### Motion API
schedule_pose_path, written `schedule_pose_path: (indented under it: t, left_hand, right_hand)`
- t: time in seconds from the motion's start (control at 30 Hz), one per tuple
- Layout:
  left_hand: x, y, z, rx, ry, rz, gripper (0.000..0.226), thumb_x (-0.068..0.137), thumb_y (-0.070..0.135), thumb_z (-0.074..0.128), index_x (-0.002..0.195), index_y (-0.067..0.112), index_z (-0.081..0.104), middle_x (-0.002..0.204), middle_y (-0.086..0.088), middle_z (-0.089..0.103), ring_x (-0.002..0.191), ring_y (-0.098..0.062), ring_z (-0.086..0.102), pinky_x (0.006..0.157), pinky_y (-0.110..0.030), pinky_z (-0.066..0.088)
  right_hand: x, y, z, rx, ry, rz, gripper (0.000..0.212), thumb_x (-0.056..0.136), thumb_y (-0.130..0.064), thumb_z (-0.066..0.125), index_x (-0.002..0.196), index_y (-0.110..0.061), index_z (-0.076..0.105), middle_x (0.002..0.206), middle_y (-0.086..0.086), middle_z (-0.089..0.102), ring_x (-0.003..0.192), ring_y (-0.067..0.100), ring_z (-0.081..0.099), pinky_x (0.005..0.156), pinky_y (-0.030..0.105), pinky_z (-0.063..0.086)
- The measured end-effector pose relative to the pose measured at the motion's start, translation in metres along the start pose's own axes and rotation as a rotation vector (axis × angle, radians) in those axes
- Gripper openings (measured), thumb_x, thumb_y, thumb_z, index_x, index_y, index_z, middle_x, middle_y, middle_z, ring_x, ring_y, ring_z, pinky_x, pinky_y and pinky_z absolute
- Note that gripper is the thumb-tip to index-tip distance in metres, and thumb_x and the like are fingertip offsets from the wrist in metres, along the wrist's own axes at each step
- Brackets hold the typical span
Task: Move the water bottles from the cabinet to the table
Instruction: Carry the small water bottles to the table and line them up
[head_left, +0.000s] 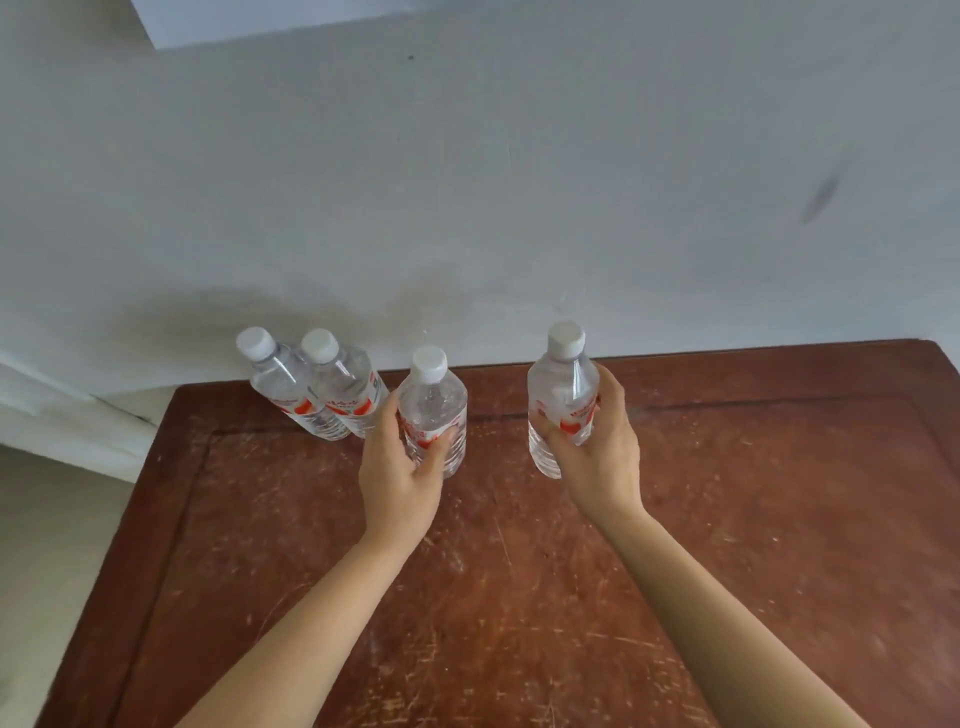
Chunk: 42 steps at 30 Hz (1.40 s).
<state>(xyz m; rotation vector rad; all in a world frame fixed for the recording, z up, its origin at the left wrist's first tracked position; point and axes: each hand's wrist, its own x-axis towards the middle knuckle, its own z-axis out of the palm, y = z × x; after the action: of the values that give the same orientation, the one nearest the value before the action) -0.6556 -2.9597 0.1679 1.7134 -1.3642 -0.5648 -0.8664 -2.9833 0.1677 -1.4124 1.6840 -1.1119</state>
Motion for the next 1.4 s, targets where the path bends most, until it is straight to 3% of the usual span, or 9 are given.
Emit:
schedule_pose_path:
  t: [0.17, 0.37, 0.47, 0.63, 0.8, 0.97, 1.13, 1.27, 1.4]
  left_hand:
    - [0.029, -0.016, 0.021, -0.025, -0.032, 0.0, 0.066, 0.093, 0.036, 0.069, 0.148, 0.019, 0.038, 0.141, 0.003, 0.056, 0.129, -0.017, 0.056, 0.102, -0.049, 0.051]
    - [0.065, -0.025, 0.021, 0.109, -0.203, 0.076, 0.063, 0.1, 0.03, 0.058, 0.152, 0.013, 0.027, 0.135, -0.012, 0.056, 0.121, -0.026, 0.056, 0.1, -0.048, 0.05]
    - [0.077, -0.032, 0.012, 0.054, -0.318, 0.067, 0.062, 0.1, 0.03, 0.056, 0.153, 0.018, 0.025, 0.144, 0.0, 0.052, 0.131, -0.013, 0.052, 0.108, -0.045, 0.047]
    - [0.071, -0.041, -0.002, -0.023, -0.369, 0.046, 0.063, 0.102, 0.017, 0.054, 0.156, 0.019, 0.021, 0.141, 0.003, 0.044, 0.121, 0.018, 0.045, 0.109, -0.031, 0.043]
    - [0.064, -0.04, -0.007, -0.008, -0.41, 0.018, 0.061, 0.104, 0.021, 0.05, 0.157, 0.022, 0.02, 0.144, 0.018, 0.042, 0.123, 0.024, 0.038, 0.103, -0.007, 0.034]
    - [0.041, -0.031, -0.029, 0.137, -0.403, 0.024, 0.057, 0.105, 0.029, 0.046, 0.158, 0.027, 0.024, 0.158, 0.013, 0.034, 0.141, 0.0, 0.032, 0.113, -0.026, 0.03]
    - [0.023, -0.004, -0.077, 0.408, -0.298, 0.098, 0.052, 0.106, 0.047, 0.033, 0.153, 0.026, 0.035, 0.154, 0.005, 0.044, 0.14, -0.015, 0.045, 0.107, -0.037, 0.044]
    - [0.003, 0.023, -0.133, 0.512, -0.09, 0.125, 0.055, 0.105, 0.049, 0.029, 0.149, 0.019, 0.043, 0.149, -0.002, 0.05, 0.137, -0.02, 0.046, 0.109, -0.038, 0.042]
    - [-0.045, 0.034, -0.209, 0.739, 0.192, 0.113, 0.056, 0.106, 0.045, 0.03, 0.143, 0.008, 0.05, 0.148, -0.015, 0.05, 0.14, -0.033, 0.043, 0.113, -0.049, 0.039]
  right_hand:
    - [0.018, 0.007, 0.034, 0.052, -0.004, -0.027, 0.081, 0.084, -0.041, 0.081, 0.148, -0.029, 0.033, 0.141, -0.004, 0.056, 0.122, 0.016, 0.059, 0.094, 0.038, 0.053]
    - [0.044, 0.007, 0.058, 0.084, -0.139, -0.129, 0.076, 0.093, -0.028, 0.074, 0.153, -0.022, 0.029, 0.145, -0.001, 0.051, 0.125, 0.008, 0.054, 0.088, 0.003, 0.042]
    - [0.047, 0.013, 0.057, 0.044, -0.208, -0.197, 0.076, 0.095, -0.034, 0.07, 0.155, -0.026, 0.023, 0.148, 0.001, 0.048, 0.13, 0.013, 0.053, 0.094, 0.012, 0.045]
    - [0.044, 0.02, 0.046, -0.018, -0.31, -0.194, 0.076, 0.098, -0.036, 0.064, 0.145, -0.061, 0.01, 0.148, -0.009, 0.045, 0.13, 0.01, 0.05, 0.103, 0.036, 0.05]
    - [0.05, 0.013, 0.043, -0.08, -0.398, -0.176, 0.074, 0.099, -0.043, 0.058, 0.155, -0.04, 0.01, 0.152, -0.004, 0.043, 0.131, 0.018, 0.053, 0.105, 0.046, 0.05]
    - [0.018, 0.016, 0.024, -0.495, -0.491, -0.049, 0.086, 0.102, -0.044, 0.055, 0.162, -0.027, -0.004, 0.167, 0.005, 0.02, 0.146, 0.027, 0.038, 0.113, 0.045, 0.04]
    - [-0.006, -0.018, 0.003, -0.512, -0.271, -0.131, 0.075, 0.104, -0.057, 0.036, 0.162, -0.018, 0.009, 0.166, 0.011, 0.02, 0.151, 0.03, 0.029, 0.118, 0.049, 0.036]
    - [0.003, -0.084, 0.019, -0.36, -0.042, -0.424, 0.068, 0.106, -0.049, 0.041, 0.161, -0.015, 0.019, 0.165, 0.018, 0.02, 0.15, 0.038, 0.027, 0.116, 0.057, 0.036]
    - [-0.019, -0.15, 0.064, -0.316, -0.026, -0.698, 0.066, 0.105, -0.045, 0.046, 0.159, -0.012, 0.027, 0.164, 0.021, 0.023, 0.152, 0.04, 0.024, 0.12, 0.06, 0.025]
